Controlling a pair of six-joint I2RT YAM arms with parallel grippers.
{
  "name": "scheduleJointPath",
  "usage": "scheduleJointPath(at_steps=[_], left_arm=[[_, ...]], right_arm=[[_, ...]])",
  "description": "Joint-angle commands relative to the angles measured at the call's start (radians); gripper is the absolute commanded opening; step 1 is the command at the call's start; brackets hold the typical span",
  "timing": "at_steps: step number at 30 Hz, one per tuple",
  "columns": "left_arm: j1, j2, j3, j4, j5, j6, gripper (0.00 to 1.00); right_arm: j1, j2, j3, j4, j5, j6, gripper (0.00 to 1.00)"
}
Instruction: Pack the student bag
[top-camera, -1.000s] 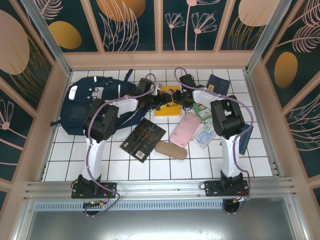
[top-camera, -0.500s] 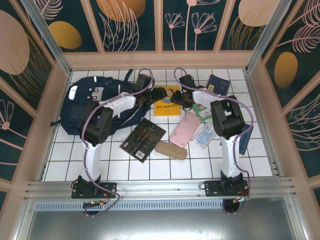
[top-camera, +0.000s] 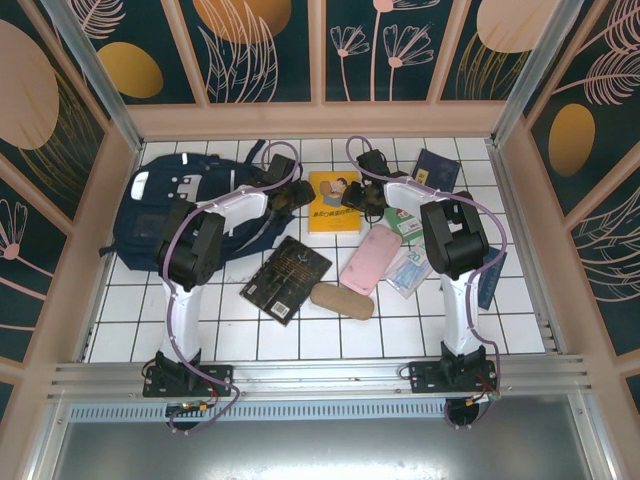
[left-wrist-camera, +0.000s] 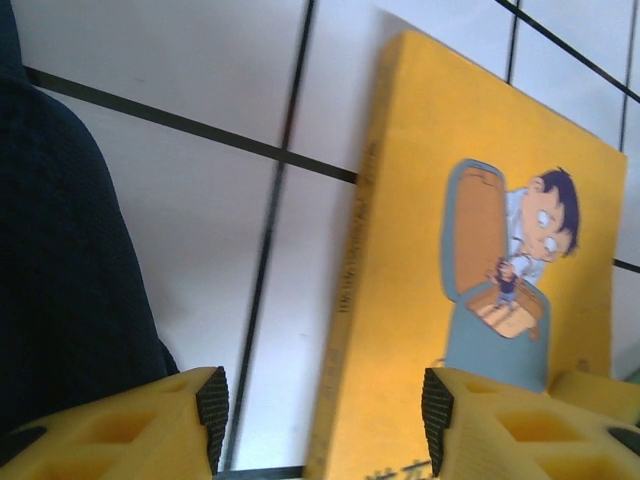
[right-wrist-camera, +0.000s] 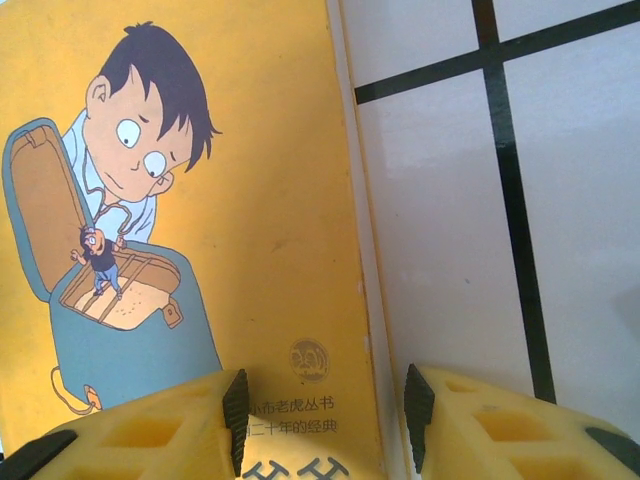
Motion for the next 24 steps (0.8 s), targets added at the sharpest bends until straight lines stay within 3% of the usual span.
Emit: scheduleJointPath(at_steps=[1, 6, 24], left_arm=[[0.048, -0.015, -0.027, -0.1, -0.059, 0.036, 0.57], [0.03, -0.042, 0.006, -0.036, 0.067, 0.022, 0.6], [-0.022, 0.083, 0.058, -0.076, 0.12, 0.032, 0.61]], right_arm=[[0.006, -0.027, -0.015, -0.106, 0.048, -0.027, 0.48], [0.006, -0.019, -0.003, -0.106, 0.038, -0.027, 0.48], [0.015, 0.006, 0.014, -0.106, 0.018, -0.024, 0.48]])
